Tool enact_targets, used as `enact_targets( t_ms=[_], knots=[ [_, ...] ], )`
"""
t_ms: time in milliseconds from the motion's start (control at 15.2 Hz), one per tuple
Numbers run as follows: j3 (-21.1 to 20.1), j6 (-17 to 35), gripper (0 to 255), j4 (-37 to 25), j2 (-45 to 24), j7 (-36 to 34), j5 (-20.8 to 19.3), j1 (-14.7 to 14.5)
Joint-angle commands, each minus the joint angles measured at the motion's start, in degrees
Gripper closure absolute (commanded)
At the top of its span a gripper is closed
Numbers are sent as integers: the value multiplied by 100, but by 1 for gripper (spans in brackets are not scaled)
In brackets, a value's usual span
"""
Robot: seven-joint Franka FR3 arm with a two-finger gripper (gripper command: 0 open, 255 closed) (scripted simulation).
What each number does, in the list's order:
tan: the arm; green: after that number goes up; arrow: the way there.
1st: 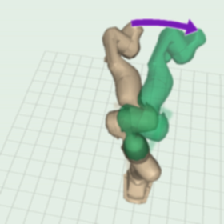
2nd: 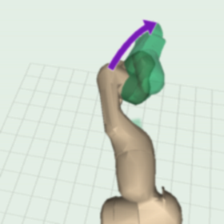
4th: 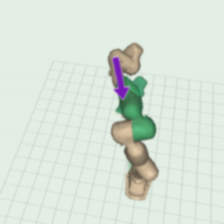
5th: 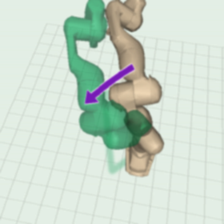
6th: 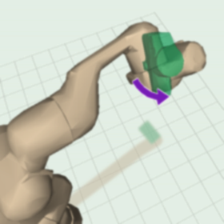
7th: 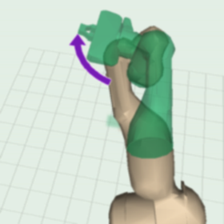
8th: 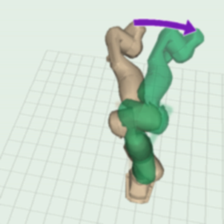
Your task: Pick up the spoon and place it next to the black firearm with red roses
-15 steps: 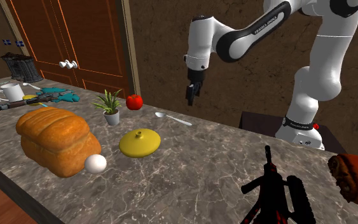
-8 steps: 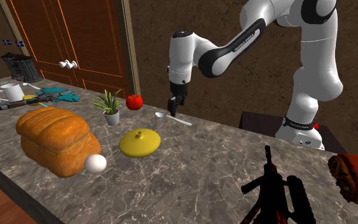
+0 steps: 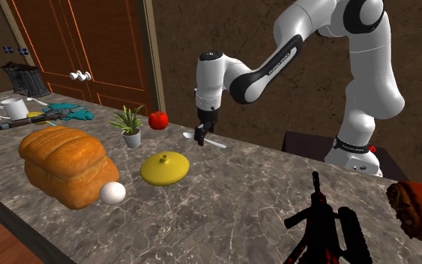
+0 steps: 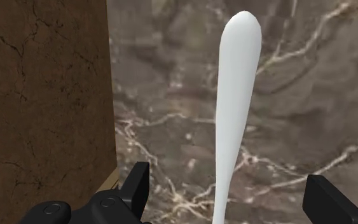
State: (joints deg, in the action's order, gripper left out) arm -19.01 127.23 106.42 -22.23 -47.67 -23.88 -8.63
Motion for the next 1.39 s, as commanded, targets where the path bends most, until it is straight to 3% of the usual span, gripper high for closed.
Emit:
enact_targets(
  t_ms=[0, 396, 462, 1056, 1320],
  knots=[
    [14, 63, 0, 32, -31, -15, -25, 4],
    [14, 63, 0, 31, -31, -15, -26, 4],
    [15, 63, 255, 31, -31, -15, -26, 4],
    [14, 63, 255, 31, -31, -15, -26, 4],
    [-35, -165, 255, -54, 134, 95, 89, 32]
  ],
)
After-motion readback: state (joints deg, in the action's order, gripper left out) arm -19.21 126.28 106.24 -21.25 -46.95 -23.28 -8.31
